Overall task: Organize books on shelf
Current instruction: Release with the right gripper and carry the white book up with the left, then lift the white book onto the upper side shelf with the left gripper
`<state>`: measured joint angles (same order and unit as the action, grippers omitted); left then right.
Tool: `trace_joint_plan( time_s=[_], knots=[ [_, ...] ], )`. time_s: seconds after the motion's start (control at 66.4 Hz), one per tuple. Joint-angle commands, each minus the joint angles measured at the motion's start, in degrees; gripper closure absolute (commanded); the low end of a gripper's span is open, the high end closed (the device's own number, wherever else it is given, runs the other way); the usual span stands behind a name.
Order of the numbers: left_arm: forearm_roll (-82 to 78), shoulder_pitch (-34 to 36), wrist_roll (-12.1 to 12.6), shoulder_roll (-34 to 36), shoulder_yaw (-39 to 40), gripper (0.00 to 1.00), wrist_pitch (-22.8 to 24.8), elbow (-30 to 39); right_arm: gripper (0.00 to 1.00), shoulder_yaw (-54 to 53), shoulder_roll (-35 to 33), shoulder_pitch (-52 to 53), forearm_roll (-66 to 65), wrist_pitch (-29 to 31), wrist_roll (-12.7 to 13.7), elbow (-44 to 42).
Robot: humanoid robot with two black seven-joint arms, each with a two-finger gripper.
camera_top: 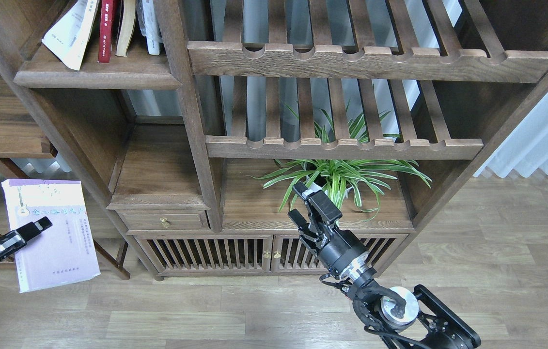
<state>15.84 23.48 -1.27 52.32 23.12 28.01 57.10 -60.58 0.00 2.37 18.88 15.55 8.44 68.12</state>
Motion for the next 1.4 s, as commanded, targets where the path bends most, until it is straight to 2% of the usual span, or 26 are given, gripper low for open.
trace_joint_plan(
  time_s=[0.0, 0.09, 0.166, 0.286, 0.482, 0.527, 0.542, 0.707, 0.843, 1.008, 1.144, 1.294, 1.385],
  knots=[
    [-3.8, -2.99, 0.3, 3.48, 4.82, 0.98, -0.01, 1.87, 0.01, 0.11, 0.0, 0.0, -0.86, 0.01, 0.0, 0.0],
    [-5.64, -4.67, 0.3, 6.74, 7.91, 0.98, -0.01, 6.0, 0.01, 0.11, 0.0, 0.09, -0.86, 0.01, 0.0, 0.09],
    [-7.75, -6.07, 0.22, 9.28, 13.61, 0.98, -0.01, 10.48, 0.01, 0.11, 0.0, 0.18, -0.86, 0.1, 0.0, 0.09],
    [-11.44, -10.37, -0.4, 8.68, 24.15, 0.98, -0.01, 11.28, 0.01, 0.46, 0.0, 0.27, -0.86, 0.45, 0.09, 0.09],
    [-24.97, -16.88, -0.58, -4.68, 40.06, 0.98, -0.01, 12.42, 0.01, 0.46, 0.0, 0.36, -0.86, 1.24, 0.09, 0.0],
    [-27.61, -18.55, 0.04, -8.89, 44.63, 0.98, -0.01, 13.12, 0.01, 0.29, 0.0, 0.36, -0.86, 1.24, 0.09, 0.09],
    [-29.53, -20.21, 0.74, -11.86, 48.3, 0.98, -0.01, 14.34, 0.01, 0.11, 0.0, 0.36, -0.86, 1.24, 0.09, 0.0],
    [-31.4, -28.39, 3.29, -15.06, 55.54, 0.98, -0.01, 21.91, 0.01, 0.64, 0.0, 0.44, -0.86, 1.15, 0.17, -0.35],
    [-31.31, -32.79, 3.73, -16.37, 64.05, 0.98, -0.01, 22.18, 0.01, 0.81, 0.0, 1.23, -0.86, 0.98, 0.17, -0.7],
    [-31.22, -33.58, 7.68, -19.19, 73.55, 0.98, -0.01, 22.18, 0.01, 0.9, 0.0, 1.85, -0.86, 0.71, 0.17, -1.14],
    [-29.56, -32.01, 7.95, -19.28, 76.9, 0.98, -0.01, 22.18, 0.01, 0.9, 0.0, 2.64, -0.86, 0.63, 0.26, -2.11],
    [-26.65, -31.12, 8.21, -18.31, 77.26, 0.98, -0.01, 22.18, 0.01, 1.25, 0.0, 3.08, -0.86, 0.45, 0.35, -2.37],
    [-26.3, -27.35, 8.21, -17.26, 76.38, 0.98, -0.01, 22.18, 0.01, 1.78, 0.0, 3.26, -0.86, 0.45, 0.35, -2.55]
  ],
)
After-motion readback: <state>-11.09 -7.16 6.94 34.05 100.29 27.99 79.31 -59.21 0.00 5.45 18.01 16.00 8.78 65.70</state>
